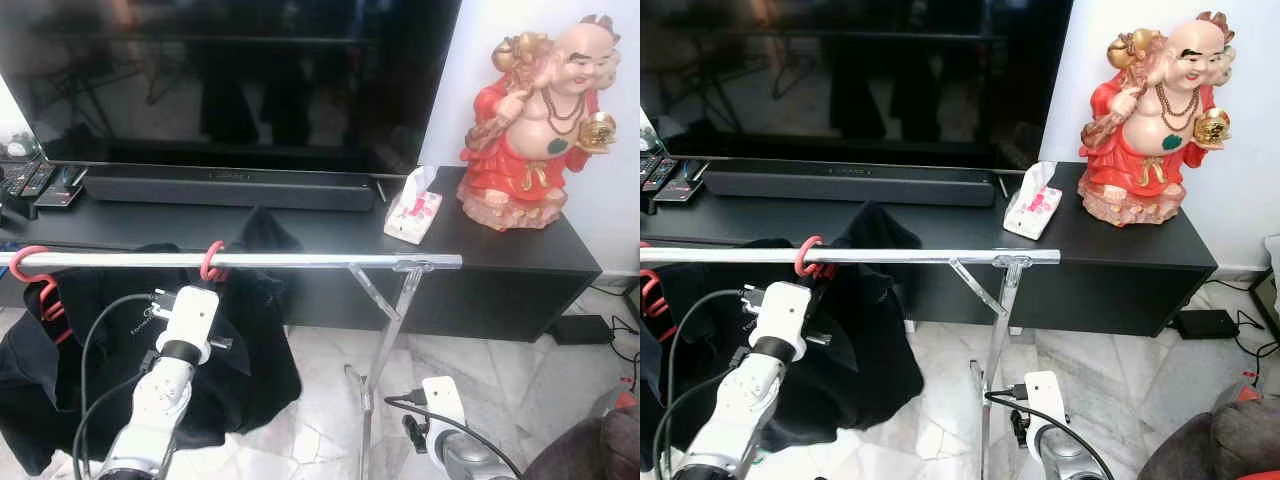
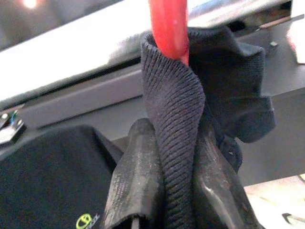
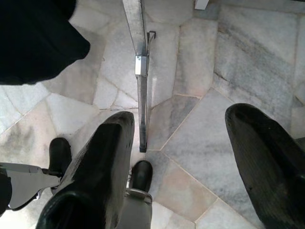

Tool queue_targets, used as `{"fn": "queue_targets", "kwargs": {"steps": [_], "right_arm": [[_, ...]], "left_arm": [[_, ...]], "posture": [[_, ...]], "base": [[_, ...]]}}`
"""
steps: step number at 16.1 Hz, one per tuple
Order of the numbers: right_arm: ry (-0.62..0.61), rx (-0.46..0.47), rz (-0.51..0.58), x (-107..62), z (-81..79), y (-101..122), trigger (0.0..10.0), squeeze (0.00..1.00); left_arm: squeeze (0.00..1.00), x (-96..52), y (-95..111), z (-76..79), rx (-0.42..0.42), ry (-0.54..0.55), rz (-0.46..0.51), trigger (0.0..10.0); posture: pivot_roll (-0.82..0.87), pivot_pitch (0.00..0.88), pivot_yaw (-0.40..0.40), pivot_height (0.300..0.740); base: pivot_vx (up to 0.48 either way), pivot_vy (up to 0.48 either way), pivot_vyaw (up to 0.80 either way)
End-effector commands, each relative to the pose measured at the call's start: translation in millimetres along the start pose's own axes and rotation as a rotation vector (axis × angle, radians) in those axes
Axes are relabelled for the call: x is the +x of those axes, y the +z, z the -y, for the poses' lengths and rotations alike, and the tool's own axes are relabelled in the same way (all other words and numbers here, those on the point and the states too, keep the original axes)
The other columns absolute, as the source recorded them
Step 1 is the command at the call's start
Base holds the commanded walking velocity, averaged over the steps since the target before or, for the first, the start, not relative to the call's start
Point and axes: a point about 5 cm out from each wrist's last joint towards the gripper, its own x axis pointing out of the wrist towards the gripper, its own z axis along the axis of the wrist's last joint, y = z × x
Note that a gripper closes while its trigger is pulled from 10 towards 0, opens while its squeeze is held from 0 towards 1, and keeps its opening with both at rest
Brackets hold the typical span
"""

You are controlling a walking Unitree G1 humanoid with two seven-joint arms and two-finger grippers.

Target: Hang hanger

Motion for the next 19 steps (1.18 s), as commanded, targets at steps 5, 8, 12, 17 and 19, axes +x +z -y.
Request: {"fn": "queue_targets", "kwargs": {"steps": [5,8,12,17,19], "right_arm": [[-0.001,-0.009,0.004,0.0,0.8,1.3,10.0,0.0],[0.004,-0.007,0.009,0.6,-2.2,3.3,10.0,0.0],[0.005,-0.006,0.01,0.9,-4.2,4.8,10.0,0.0],[0.006,-0.01,0.008,0.8,-4.5,3.7,10.0,0.0],[0.006,-0.011,0.008,0.9,-4.6,3.6,10.0,0.0]], "left_arm": [[0.0,6.9,-5.1,-1.1,-0.037,0.07,-0.083,10.0],[0.0,6.8,-13.7,3.4,-0.043,0.075,-0.156,10.0],[0.0,8.3,-19.0,6.7,-0.047,0.05,-0.209,10.0],[1.0,4.8,-15.4,5.1,-0.077,0.059,-0.167,10.0],[1.0,3.8,-10.9,6.6,-0.064,0.041,-0.126,10.0]], "posture": [[-0.08,0.0,-0.028,0.74],[-0.07,0.0,-0.029,0.74],[-0.07,0.0,-0.029,0.74],[-0.07,0.0,-0.029,0.74],[-0.07,0.0,-0.029,0.74]], "base": [[0.0,0.0,0.0],[0.0,0.0,0.0],[0.0,0.0,0.0],[0.0,0.0,0.0],[0.0,0.0,0.0]]}}
